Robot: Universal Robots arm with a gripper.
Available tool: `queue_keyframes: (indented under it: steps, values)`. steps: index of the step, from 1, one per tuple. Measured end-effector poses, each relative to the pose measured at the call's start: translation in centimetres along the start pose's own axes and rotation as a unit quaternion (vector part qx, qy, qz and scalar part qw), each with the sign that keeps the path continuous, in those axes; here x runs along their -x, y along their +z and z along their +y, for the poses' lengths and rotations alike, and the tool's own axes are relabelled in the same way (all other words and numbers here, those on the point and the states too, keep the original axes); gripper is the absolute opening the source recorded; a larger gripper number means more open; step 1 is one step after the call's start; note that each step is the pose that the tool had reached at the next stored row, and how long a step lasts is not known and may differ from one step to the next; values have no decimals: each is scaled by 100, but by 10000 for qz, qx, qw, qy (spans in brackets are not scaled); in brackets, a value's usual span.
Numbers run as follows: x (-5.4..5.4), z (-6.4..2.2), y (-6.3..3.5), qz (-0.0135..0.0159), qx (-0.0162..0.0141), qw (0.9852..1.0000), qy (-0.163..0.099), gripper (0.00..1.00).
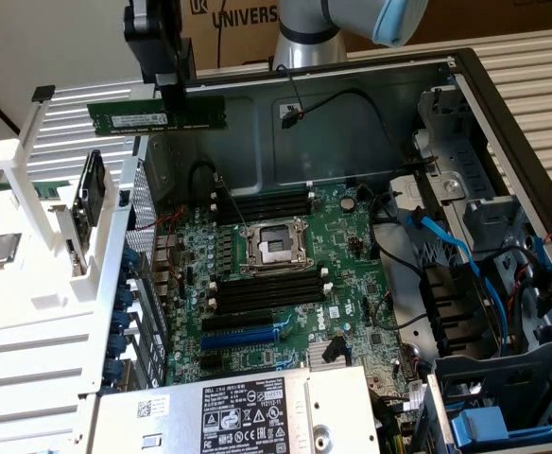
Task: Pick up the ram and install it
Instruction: 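Pick up the ram and move it above insertion slot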
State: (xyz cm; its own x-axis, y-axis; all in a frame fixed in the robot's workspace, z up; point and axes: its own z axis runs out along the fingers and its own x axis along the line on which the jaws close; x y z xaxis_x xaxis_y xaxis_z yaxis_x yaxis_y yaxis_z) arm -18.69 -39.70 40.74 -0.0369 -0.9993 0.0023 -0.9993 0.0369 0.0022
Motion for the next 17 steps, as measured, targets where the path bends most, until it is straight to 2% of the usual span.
queue_keyframes:
  steps: [10,11,14,17]
  values:
    - [-33,-462,0,1,26,10000,0,12]
    - [-33,-550,3,1,26,10000,0,12]
    - [-28,-686,22,0,27,10000,0,12]
    - [-27,-712,82,0,10,10000,0,12]
